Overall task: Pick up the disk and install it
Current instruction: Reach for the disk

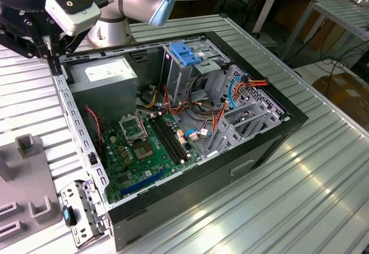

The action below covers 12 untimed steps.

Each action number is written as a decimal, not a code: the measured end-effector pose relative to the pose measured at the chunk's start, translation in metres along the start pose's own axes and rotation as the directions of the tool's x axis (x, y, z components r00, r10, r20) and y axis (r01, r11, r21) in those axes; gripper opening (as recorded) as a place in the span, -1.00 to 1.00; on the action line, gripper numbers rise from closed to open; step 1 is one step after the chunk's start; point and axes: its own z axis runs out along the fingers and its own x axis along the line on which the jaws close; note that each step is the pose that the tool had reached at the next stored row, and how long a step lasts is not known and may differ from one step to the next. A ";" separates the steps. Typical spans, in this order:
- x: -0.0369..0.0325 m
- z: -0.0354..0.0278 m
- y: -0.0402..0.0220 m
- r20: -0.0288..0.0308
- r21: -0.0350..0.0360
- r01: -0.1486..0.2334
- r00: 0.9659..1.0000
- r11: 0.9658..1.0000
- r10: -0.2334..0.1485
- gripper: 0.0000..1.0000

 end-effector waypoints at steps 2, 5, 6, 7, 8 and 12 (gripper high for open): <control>0.0017 0.0000 -0.0002 0.000 0.000 0.000 1.000 1.000 0.000 -0.71; 0.0039 0.0000 -0.0003 0.000 0.000 0.000 1.000 1.000 0.000 -0.71; 0.0045 -0.0001 -0.0004 0.000 0.000 0.000 1.000 1.000 0.000 -0.71; 0.0051 -0.0001 -0.0004 0.000 0.000 0.000 1.000 1.000 0.000 -0.71; 0.0062 -0.0001 -0.0005 0.000 0.000 0.000 1.000 1.000 0.000 -0.71; 0.0095 -0.0002 -0.0007 0.000 0.000 0.000 1.000 1.000 0.000 -0.71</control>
